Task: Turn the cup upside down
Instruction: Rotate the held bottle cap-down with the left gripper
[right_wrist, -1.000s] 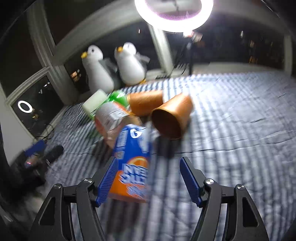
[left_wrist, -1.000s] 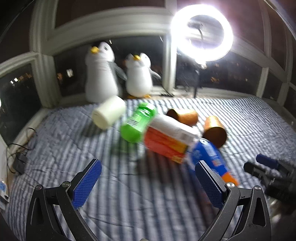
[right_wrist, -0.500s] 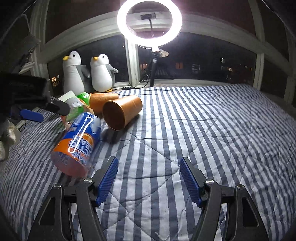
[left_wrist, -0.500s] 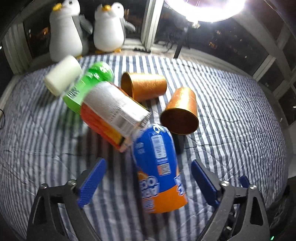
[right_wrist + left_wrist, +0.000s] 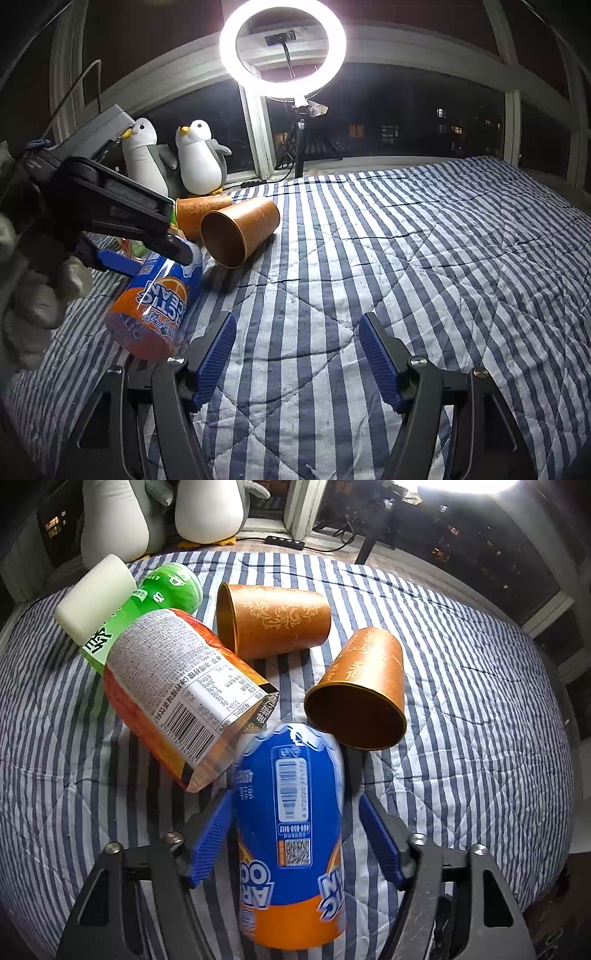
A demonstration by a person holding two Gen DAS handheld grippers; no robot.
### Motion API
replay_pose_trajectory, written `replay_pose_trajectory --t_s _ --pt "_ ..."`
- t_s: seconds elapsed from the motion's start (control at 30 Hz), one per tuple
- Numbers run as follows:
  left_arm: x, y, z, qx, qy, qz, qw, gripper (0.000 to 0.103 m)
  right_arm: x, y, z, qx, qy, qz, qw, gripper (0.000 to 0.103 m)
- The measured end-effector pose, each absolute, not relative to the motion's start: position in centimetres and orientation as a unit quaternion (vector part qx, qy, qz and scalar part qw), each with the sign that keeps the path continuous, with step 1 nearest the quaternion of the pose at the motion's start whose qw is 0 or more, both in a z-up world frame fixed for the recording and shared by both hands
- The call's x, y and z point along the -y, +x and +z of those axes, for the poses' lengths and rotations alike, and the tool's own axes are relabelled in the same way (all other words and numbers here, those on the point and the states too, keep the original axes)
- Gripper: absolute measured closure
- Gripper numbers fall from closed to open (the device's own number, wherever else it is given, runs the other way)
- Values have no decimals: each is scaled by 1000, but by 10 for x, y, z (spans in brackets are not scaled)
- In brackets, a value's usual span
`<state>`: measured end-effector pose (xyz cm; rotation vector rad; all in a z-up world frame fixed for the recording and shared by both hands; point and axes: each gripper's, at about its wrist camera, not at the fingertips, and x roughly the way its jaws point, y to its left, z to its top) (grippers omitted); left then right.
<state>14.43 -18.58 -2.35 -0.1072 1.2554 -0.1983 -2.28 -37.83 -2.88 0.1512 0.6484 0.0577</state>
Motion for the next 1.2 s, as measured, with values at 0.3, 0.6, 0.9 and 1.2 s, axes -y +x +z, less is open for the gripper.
replay_pose_trajectory --t_s 0.3,0.6,0.9,1.2 --pt "183 141 -20 -580 -53 -110 806 38 380 -23 -29 -318 83 25 944 38" --pt "163 105 10 -509 -40 -124 851 38 381 -22 -30 -322 81 25 943 38" --pt "150 91 20 -439 -53 -137 887 38 382 -19 -33 -328 80 20 941 38" --pt "167 86 18 -398 -42 -146 904 38 384 -17 -34 -329 83 19 940 38"
